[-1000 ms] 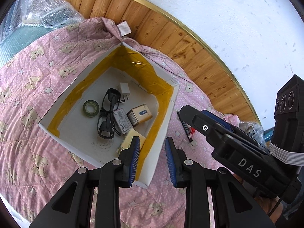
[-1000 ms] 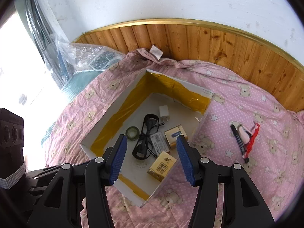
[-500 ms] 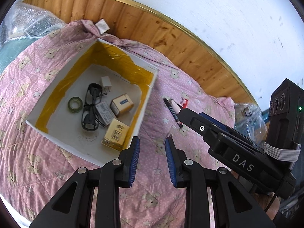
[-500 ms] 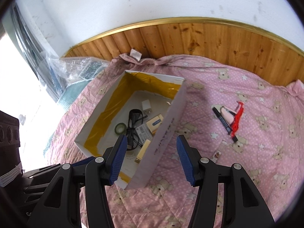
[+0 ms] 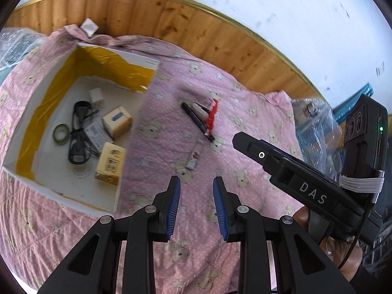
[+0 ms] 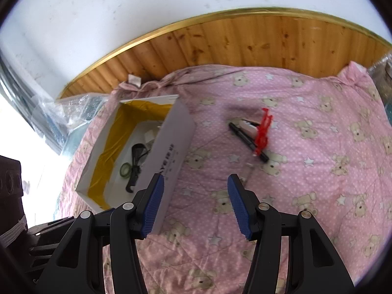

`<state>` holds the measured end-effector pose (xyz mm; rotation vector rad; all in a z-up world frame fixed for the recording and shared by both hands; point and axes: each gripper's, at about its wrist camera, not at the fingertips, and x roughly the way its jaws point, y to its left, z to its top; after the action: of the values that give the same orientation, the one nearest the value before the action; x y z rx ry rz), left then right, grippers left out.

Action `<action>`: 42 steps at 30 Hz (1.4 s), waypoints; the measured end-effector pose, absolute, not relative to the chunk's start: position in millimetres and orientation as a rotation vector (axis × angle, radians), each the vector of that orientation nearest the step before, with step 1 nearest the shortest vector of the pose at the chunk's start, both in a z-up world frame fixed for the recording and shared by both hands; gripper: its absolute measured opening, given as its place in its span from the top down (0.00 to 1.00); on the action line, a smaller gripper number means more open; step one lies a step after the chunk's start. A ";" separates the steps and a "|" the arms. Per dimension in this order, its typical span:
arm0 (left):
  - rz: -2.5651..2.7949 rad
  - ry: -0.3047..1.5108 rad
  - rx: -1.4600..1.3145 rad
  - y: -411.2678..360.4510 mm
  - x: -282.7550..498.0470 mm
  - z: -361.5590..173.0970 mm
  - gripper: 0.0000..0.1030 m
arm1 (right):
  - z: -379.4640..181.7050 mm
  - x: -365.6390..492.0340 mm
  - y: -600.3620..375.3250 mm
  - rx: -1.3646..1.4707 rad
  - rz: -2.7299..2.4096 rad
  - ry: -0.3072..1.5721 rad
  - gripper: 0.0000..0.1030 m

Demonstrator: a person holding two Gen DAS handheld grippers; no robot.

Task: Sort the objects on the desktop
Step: 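Move both open tools back toward the marker, red figure and glass tube, then grasp the clear glass tube with the left tool while the right grasps the red figure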

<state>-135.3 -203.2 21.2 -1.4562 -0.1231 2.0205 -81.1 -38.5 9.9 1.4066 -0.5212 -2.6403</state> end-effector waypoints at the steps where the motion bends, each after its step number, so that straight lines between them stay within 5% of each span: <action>1: 2.011 -0.111 -1.458 -197.5 -135.0 19.9 0.72 | 7.3 -80.0 -32.7 1.413 -2.645 -0.537 0.44; 20: 1.856 0.039 -1.611 -102.2 -167.5 -60.5 0.71 | -50.5 -113.2 43.8 1.549 -2.638 -0.702 0.44; 42: 1.755 -0.036 -1.796 -69.4 -225.9 -160.4 0.71 | -133.0 -220.7 61.6 1.729 -2.495 -0.694 0.44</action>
<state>-225.9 -69.4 -160.4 -1.7963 -0.0361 1.7549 -220.7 61.6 -133.0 1.7288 -0.6944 -2.4953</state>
